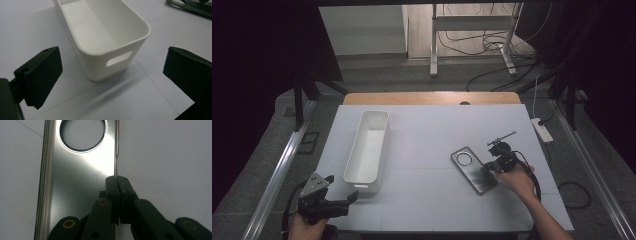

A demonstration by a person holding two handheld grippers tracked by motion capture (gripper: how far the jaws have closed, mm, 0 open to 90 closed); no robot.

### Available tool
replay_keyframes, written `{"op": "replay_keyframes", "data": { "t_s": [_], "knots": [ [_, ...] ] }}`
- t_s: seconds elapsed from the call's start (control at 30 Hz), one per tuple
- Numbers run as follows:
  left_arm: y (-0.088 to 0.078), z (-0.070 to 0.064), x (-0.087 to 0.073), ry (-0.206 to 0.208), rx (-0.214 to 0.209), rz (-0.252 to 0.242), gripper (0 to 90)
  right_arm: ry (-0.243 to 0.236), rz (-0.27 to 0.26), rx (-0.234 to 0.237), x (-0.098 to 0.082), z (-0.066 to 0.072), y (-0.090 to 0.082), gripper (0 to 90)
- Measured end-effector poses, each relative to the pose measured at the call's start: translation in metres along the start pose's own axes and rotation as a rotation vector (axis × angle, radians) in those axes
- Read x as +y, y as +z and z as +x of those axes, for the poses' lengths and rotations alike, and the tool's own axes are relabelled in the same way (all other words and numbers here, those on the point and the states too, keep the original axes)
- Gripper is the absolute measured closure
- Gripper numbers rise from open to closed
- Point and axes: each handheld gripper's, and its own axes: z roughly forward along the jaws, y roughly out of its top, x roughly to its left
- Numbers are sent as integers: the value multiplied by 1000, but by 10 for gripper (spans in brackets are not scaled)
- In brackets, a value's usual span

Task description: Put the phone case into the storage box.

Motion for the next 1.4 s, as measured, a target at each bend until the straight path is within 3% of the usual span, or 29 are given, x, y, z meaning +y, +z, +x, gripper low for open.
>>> {"op": "replay_keyframes", "data": {
  "t_s": [0.17, 0.4, 0.6, 0.77, 1.07, 1.4],
  "knots": [
    [1, 1, 0, -10, -9, 6, 34, -1, -37, 12, -2, 1, -7, 882],
    [3, -2, 2, 23, -3, 28, 14, -7, -77, 23, -3, 4, -16, 882],
    [2, -3, 2, 28, 5, 20, 0, -13, -104, 28, -5, 4, -21, 882],
    [3, -5, 4, 31, -28, 32, 0, -20, -134, 28, -5, 5, -26, 882],
    [9, -19, 16, 86, -45, 50, 0, -28, -174, 29, -4, 8, -32, 882],
    [21, -32, 38, 70, -116, -10, 0, -32, -220, 31, -2, 10, -39, 882]
  ]
}}
